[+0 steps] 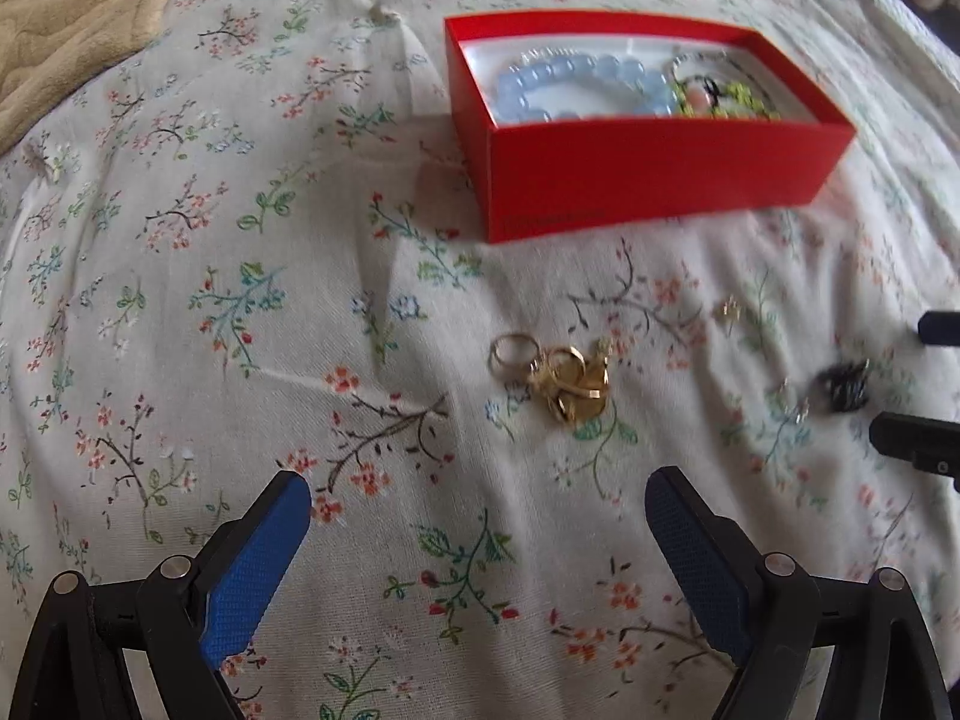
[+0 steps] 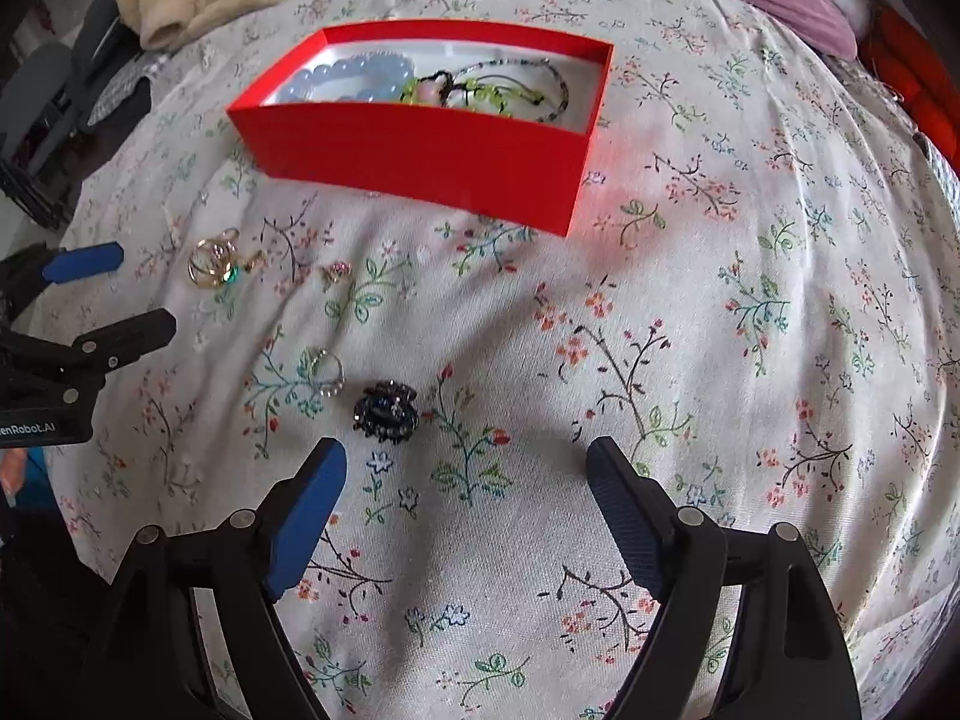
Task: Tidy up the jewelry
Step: 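Open both tools to release the bracelets and withdraw from the box, then grasp the gold ring cluster with the left tool while the right tool grasps the black hair clip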
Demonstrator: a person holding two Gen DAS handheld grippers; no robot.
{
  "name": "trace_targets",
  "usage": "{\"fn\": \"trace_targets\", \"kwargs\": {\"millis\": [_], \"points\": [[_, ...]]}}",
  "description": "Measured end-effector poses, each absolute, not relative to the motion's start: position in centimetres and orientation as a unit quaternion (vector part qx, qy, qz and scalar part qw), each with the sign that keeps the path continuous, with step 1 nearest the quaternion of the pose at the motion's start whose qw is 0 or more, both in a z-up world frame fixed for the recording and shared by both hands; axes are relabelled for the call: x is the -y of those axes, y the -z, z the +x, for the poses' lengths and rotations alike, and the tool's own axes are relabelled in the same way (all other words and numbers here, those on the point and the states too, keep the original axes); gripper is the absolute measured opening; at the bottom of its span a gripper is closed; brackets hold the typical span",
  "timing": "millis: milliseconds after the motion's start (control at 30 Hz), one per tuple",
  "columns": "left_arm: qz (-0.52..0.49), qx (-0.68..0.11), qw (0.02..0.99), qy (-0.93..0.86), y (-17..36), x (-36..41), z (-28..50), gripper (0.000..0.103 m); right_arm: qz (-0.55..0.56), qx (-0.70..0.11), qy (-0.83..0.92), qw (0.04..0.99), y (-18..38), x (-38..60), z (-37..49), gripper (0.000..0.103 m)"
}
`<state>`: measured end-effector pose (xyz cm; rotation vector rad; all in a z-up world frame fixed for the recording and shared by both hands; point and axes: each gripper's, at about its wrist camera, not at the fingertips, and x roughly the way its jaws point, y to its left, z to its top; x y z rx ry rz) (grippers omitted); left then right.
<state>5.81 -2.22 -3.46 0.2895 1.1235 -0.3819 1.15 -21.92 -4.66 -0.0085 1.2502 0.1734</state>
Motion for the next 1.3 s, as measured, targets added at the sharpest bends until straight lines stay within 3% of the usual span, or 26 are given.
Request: {"fn": "trace_targets", "kwargs": {"millis": [167, 300, 400, 867, 1133, 1300], "points": [[0.172, -0.514, 0.815, 0.203, 5.2, 2.7, 4.9, 0.094, -0.045, -0.578, -0.087, 0.810, 5.7, 21.1, 0.4, 0.086], [0.176, -0.491, 0.830, 0.196, 5.8, 2.5, 4.6, 0.103, -0.067, -0.563, -0.088, 0.819, 6.3, 20.9, 0.1, 0.095], [0.160, -0.479, 0.839, 0.202, 6.3, 1.9, 4.4, 0.103, -0.075, -0.551, -0.084, 0.827, 6.7, 21.0, -0.2, 0.103], [0.160, -0.452, 0.848, 0.228, 6.2, 1.6, 4.5, 0.103, -0.080, -0.526, -0.085, 0.842, 7.0, 20.9, -0.8, 0.103], [0.176, -0.426, 0.851, 0.253, 5.5, 2.7, 4.9, 0.083, -0.113, -0.515, -0.119, 0.841, 6.5, 19.9, -0.4, 0.102], [0.179, -0.418, 0.853, 0.258, 5.1, 3.3, 4.9, 0.065, -0.123, -0.519, -0.130, 0.836, 6.3, 19.4, -0.4, 0.096]]}}
